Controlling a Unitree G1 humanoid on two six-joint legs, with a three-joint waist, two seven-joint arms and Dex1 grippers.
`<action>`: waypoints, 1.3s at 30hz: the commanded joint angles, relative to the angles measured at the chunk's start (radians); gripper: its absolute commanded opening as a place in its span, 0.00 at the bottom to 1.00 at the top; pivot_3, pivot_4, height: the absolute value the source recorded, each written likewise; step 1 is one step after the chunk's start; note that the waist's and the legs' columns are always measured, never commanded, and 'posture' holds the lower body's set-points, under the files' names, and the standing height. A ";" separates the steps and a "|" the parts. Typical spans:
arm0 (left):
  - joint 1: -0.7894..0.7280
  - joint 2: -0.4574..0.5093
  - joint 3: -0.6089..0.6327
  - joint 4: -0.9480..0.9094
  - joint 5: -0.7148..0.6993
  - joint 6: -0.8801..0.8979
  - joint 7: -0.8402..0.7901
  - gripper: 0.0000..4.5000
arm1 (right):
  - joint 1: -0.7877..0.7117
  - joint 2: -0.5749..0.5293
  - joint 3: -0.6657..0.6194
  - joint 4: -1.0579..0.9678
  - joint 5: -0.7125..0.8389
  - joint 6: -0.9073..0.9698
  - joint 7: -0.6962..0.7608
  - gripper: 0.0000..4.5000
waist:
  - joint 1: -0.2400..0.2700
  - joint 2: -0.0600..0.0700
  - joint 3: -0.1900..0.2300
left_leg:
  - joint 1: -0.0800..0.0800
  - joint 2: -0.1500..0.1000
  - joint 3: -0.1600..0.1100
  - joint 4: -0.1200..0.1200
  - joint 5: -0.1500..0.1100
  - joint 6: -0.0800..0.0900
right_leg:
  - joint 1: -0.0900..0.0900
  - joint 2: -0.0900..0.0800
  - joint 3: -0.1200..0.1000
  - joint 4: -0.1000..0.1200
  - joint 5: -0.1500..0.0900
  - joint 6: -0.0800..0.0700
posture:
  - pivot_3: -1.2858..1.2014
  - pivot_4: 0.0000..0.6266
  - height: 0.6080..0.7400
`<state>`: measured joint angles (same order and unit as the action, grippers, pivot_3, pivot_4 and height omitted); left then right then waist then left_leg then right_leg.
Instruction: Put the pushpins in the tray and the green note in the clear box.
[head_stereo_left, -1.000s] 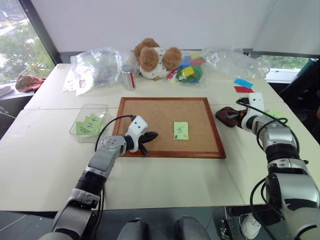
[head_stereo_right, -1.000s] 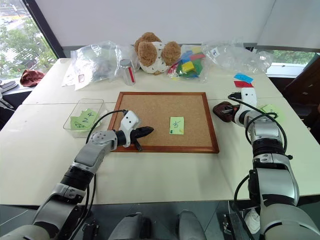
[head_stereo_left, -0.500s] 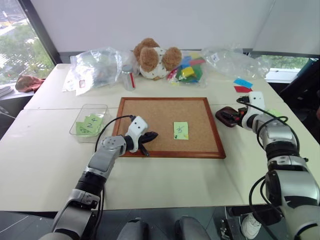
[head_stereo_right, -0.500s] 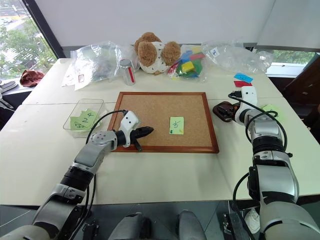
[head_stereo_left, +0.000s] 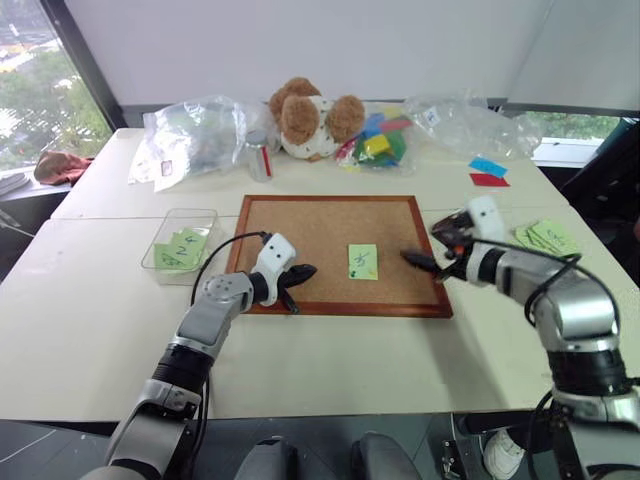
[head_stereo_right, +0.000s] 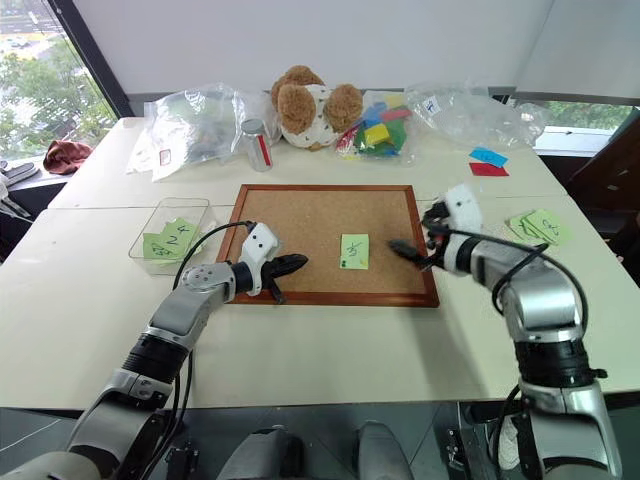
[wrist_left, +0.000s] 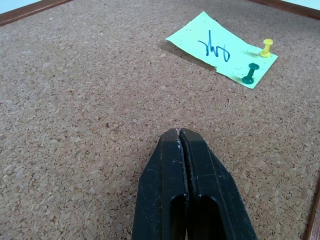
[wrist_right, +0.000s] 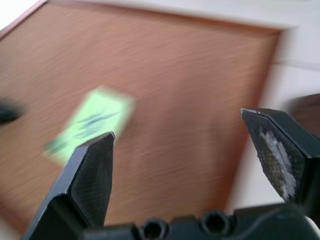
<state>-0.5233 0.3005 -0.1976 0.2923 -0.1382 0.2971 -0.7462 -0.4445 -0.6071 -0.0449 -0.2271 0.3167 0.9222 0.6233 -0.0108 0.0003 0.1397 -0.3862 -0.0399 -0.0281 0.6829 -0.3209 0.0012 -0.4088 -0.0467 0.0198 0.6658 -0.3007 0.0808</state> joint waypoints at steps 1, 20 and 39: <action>0.033 -0.001 -0.031 0.049 0.029 0.032 -0.009 0.00 | 0.017 0.015 0.023 -0.092 0.012 0.025 -0.028 0.87 | 0.000 0.000 0.000 | 0.000 0.000 0.000 0.000 0.000 0.000 | 0.000 0.000 0.000 0.000 0.000 0.000 | 0.52 0.24 1.00; 0.042 0.002 -0.027 0.038 0.029 0.037 -0.005 0.00 | -0.005 0.089 0.144 0.040 -0.034 -0.074 -0.062 0.39 | 0.000 0.000 0.000 | 0.000 0.000 0.000 0.000 0.000 0.000 | 0.000 0.000 0.000 0.000 0.000 0.000 | 0.52 0.24 1.00; 0.055 0.006 -0.040 0.031 0.037 0.036 -0.009 0.00 | -0.065 0.075 0.095 -0.054 0.009 -0.001 -0.046 0.01 | 0.000 0.000 0.000 | 0.000 0.000 0.000 0.000 0.000 0.000 | -0.001 0.000 0.000 0.000 0.000 0.000 | 0.52 0.24 1.00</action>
<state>-0.5116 0.3010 -0.1973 0.2777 -0.1363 0.2969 -0.7427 -0.4568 -0.5203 0.1048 -0.1852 0.2943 0.9136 0.5767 -0.0110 0.0002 0.1397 -0.3869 -0.0399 -0.0282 0.6827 -0.3207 0.0009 -0.4098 -0.0467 0.0195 0.6654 -0.3007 0.0808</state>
